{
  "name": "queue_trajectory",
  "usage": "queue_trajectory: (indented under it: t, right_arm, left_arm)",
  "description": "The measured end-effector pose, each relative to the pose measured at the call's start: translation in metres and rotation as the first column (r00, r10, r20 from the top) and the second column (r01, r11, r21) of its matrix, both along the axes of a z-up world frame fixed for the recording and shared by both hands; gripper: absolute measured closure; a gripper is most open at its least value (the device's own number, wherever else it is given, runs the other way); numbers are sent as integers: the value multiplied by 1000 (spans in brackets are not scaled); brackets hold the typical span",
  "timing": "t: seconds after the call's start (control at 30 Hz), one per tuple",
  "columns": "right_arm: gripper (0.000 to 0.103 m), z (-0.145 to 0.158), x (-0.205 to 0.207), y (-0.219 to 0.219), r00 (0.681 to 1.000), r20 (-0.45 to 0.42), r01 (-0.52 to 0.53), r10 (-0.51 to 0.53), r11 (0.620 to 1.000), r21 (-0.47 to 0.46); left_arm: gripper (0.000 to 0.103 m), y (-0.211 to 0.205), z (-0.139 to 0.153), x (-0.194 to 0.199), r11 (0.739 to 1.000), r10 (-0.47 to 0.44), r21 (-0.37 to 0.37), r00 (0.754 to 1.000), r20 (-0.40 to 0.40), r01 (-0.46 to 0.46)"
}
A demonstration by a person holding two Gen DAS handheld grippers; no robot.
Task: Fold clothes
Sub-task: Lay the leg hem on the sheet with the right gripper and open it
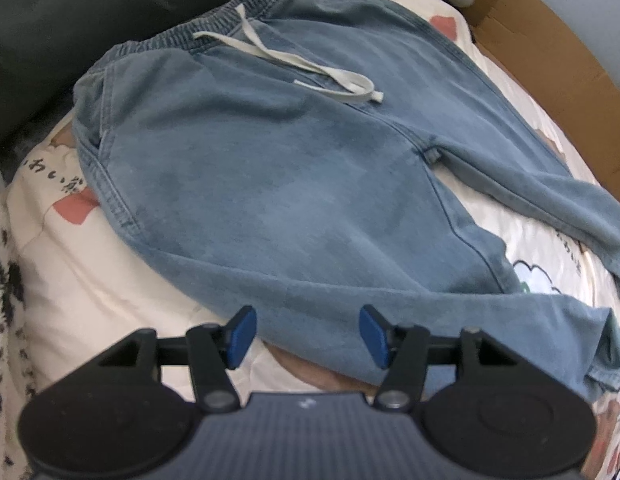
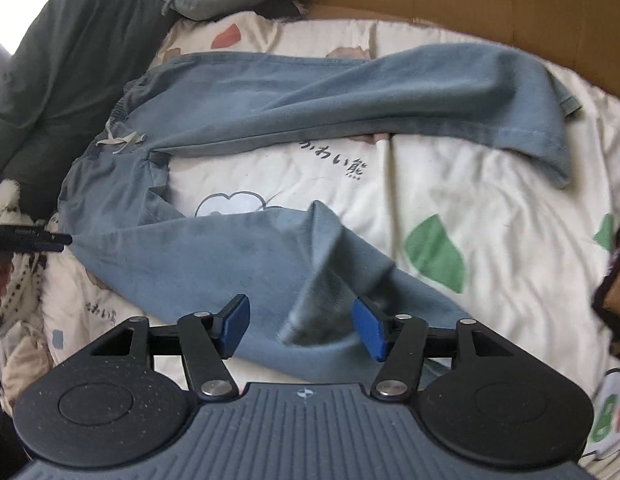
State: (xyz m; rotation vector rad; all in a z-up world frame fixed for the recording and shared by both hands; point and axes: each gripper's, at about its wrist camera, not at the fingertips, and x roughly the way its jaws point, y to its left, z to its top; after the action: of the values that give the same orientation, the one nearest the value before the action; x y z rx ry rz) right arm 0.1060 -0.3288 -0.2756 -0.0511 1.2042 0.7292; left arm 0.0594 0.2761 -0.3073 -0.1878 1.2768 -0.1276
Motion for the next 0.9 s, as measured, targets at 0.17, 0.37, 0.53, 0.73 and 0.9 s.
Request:
queue_trajectory:
  t: [0.17,0.37,0.53,0.73,0.9]
  right_arm:
    - [51,-13,-1,19,1000,5,-22,22,999,-46]
    - [97,-18,-7,15,998,7,-61,63,986,-152]
    - [99,-4,-15,-10,997,14,-67,71,979,-191]
    - [100,10,-34,-37,993,26,-103,113,962,-253]
    - [103,18,-51,-58,993,29,-101,116,944,-313]
  left_arm:
    - [42,11,-7,8,996,87,-1,996,-6,-87]
    - [42,35,-14,16,967,255,0,967,-21,-255]
    - [41,57,-21,18,922,386,-12,922,-28,-386]
    - [41,75,-35,18,869,491,-42,870,-50,-493]
    - [80,80,-43,17,850,521,-50,850,-74,-525]
